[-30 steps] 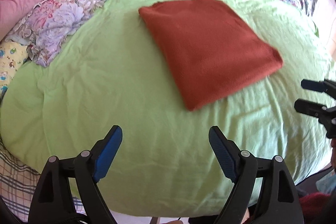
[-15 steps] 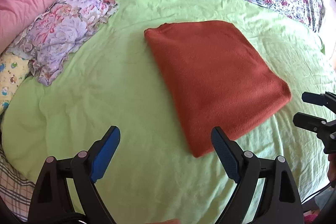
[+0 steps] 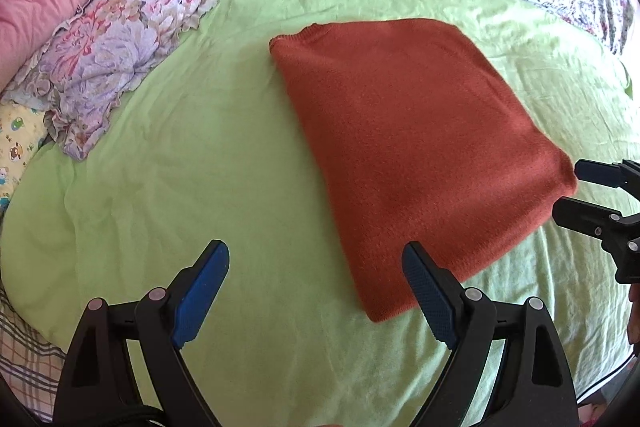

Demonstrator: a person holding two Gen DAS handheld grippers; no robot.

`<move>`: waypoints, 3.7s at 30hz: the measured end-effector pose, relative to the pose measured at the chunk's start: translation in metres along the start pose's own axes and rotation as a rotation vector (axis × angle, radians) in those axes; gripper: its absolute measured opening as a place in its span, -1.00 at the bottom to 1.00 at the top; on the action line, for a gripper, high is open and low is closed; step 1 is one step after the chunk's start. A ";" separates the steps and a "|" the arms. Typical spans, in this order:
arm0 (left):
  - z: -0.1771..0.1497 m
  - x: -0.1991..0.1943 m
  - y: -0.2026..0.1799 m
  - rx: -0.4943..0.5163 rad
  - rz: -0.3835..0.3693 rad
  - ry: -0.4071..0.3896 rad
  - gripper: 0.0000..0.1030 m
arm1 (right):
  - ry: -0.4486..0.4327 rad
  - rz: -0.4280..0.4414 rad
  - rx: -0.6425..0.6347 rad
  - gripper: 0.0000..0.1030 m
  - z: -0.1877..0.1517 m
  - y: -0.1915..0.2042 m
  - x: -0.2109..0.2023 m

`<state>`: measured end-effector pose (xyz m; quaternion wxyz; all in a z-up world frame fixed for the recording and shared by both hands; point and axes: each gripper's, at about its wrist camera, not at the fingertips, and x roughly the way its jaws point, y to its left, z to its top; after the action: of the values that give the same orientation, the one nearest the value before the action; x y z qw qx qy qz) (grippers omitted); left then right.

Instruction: Fold small clothes

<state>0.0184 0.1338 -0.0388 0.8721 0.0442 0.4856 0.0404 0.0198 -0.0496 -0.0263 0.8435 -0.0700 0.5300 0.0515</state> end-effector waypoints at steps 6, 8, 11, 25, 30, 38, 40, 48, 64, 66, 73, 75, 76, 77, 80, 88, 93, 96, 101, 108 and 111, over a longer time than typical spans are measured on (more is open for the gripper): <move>0.015 0.008 0.002 -0.009 0.007 0.005 0.73 | 0.007 -0.011 0.001 0.73 0.014 -0.010 0.008; 0.021 0.009 0.002 -0.015 0.004 0.001 0.73 | 0.006 -0.006 0.014 0.73 0.019 -0.014 0.010; 0.028 0.010 0.001 -0.018 0.001 -0.005 0.73 | 0.001 0.002 0.021 0.73 0.026 -0.017 0.011; 0.044 0.015 -0.003 -0.033 -0.010 -0.004 0.73 | -0.001 0.038 -0.025 0.73 0.042 -0.010 0.017; 0.044 0.016 -0.005 -0.034 -0.013 0.001 0.73 | 0.002 0.042 -0.026 0.73 0.046 -0.009 0.019; 0.043 0.013 -0.007 -0.019 -0.014 -0.004 0.73 | 0.006 0.051 -0.024 0.73 0.046 -0.008 0.019; 0.042 0.012 -0.008 -0.022 -0.014 -0.003 0.73 | 0.009 0.054 -0.021 0.73 0.045 -0.008 0.019; 0.043 0.011 -0.009 -0.022 -0.021 0.000 0.73 | 0.012 0.063 -0.020 0.73 0.045 -0.007 0.020; 0.044 0.008 -0.008 -0.033 -0.029 -0.002 0.73 | 0.011 0.082 -0.027 0.73 0.049 -0.006 0.019; 0.044 0.008 -0.008 -0.033 -0.027 -0.004 0.73 | 0.011 0.083 -0.028 0.73 0.049 -0.006 0.020; 0.044 0.006 -0.007 -0.039 -0.034 -0.011 0.73 | 0.011 0.086 -0.031 0.73 0.049 -0.004 0.020; 0.045 0.006 -0.006 -0.043 -0.035 -0.009 0.73 | 0.010 0.086 -0.030 0.73 0.051 -0.004 0.020; 0.045 0.006 -0.006 -0.046 -0.033 -0.009 0.73 | 0.009 0.086 -0.029 0.73 0.051 -0.004 0.020; 0.045 0.006 -0.006 -0.047 -0.033 -0.008 0.73 | 0.007 0.088 -0.027 0.73 0.051 -0.004 0.019; 0.045 0.005 -0.006 -0.051 -0.032 -0.009 0.73 | 0.004 0.092 -0.025 0.73 0.054 -0.005 0.019; 0.045 0.004 -0.007 -0.053 -0.032 -0.010 0.73 | 0.002 0.100 -0.029 0.73 0.055 -0.002 0.016; 0.045 0.003 -0.007 -0.051 -0.032 -0.013 0.73 | -0.001 0.102 -0.030 0.73 0.055 -0.002 0.015; 0.045 0.001 -0.009 -0.047 -0.034 -0.014 0.73 | -0.001 0.105 -0.026 0.73 0.055 -0.002 0.015; 0.046 0.001 -0.009 -0.047 -0.039 -0.014 0.73 | -0.002 0.107 -0.022 0.73 0.056 -0.003 0.014; 0.048 -0.001 -0.011 -0.040 -0.043 -0.014 0.73 | -0.004 0.107 -0.018 0.73 0.055 -0.002 0.014; 0.047 -0.001 -0.012 -0.043 -0.043 -0.011 0.73 | -0.001 0.107 -0.021 0.73 0.055 -0.002 0.013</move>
<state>0.0584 0.1200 -0.0142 0.8763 0.0149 0.4805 0.0317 0.0751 -0.0414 -0.0145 0.8390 -0.0505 0.5320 0.1024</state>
